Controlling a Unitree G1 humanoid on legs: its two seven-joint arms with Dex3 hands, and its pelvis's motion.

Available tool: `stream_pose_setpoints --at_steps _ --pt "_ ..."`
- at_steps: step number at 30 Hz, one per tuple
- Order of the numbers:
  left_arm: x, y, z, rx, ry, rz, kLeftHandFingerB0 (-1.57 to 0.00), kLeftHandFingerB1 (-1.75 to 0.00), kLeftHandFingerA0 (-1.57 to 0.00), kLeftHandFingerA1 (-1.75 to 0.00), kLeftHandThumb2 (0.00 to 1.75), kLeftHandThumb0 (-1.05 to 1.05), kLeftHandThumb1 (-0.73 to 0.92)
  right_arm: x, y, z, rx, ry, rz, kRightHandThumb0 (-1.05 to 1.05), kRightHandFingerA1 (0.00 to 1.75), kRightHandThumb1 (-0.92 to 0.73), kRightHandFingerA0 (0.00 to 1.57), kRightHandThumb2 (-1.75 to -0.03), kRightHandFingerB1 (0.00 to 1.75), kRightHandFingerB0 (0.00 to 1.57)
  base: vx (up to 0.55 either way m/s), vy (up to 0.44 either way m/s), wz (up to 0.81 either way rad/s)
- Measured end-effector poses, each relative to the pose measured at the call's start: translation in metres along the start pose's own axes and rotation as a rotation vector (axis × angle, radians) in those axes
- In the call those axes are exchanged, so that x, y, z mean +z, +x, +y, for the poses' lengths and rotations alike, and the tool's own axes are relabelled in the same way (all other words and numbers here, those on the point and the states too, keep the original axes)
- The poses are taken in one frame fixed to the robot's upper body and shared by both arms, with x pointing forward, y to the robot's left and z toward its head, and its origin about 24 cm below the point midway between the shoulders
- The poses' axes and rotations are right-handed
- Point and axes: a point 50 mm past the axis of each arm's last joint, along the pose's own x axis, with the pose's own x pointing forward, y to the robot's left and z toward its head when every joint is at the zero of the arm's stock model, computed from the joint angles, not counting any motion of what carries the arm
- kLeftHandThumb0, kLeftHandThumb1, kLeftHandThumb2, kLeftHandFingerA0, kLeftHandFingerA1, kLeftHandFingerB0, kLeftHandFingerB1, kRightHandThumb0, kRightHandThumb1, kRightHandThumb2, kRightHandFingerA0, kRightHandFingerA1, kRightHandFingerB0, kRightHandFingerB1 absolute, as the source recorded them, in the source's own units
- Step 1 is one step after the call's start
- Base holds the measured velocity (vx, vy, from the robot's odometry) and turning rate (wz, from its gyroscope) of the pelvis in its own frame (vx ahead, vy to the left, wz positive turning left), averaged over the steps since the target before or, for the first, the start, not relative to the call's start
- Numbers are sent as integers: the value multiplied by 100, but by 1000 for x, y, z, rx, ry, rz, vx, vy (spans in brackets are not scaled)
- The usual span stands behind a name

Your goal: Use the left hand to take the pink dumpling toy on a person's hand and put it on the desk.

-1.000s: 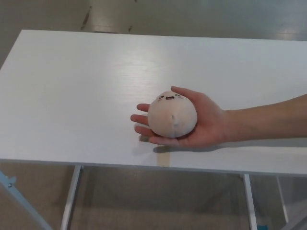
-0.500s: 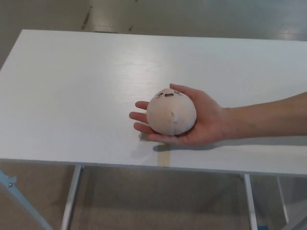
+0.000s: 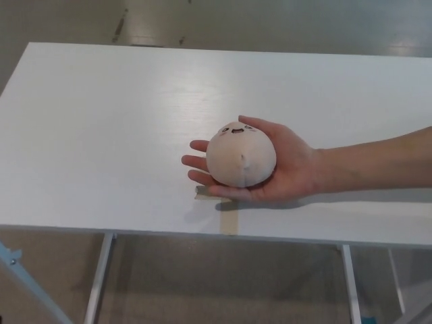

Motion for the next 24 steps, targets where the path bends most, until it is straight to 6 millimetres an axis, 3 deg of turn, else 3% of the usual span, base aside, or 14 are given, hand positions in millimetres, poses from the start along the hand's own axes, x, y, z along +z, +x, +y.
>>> stream_pose_setpoints --at_steps 2,3,7,8,9,14,22,24 --pt "8 -8 5 4 21 -71 -14 -40 -23 -46 79 -74 47 0 0 0 0 -1 0 -23 53 -56 65 -55 53 68 0 0 0" --pt "8 -8 5 4 21 -71 -22 -38 -34 -44 72 -64 42 0 0 0 0 -1 0 -25 53 -55 65 -56 52 67 0 0 0" --pt "24 -23 15 22 47 -192 -25 -39 -35 -46 72 -63 41 0 0 0 0 -2 0 -25 52 -55 65 -56 52 68 0 0 0" --pt "29 -27 17 28 53 -223 -29 -31 -40 -40 55 -59 47 0 0 0 0 -2 0 -25 52 -56 65 -56 52 68 0 0 0" --pt "32 -28 19 31 56 -241 -24 -39 -37 -50 73 -65 41 0 0 0 0 -3 0 -26 52 -56 65 -56 52 68 0 0 0" --pt "55 -39 25 45 72 -359 -26 -41 -35 -51 73 -65 40 0 0 1 1 -3 0 -26 52 -56 65 -57 53 69 0 0 0" --pt "128 -59 31 65 107 -672 -24 -39 -34 -48 76 -68 42 0 0 1 1 -4 -1 -24 50 -56 65 -56 52 69 0 0 0" --pt "157 -66 29 55 131 -791 -24 -39 -35 -47 76 -68 43 0 0 1 1 -5 -1 -24 49 -56 66 -56 52 68 0 0 0"
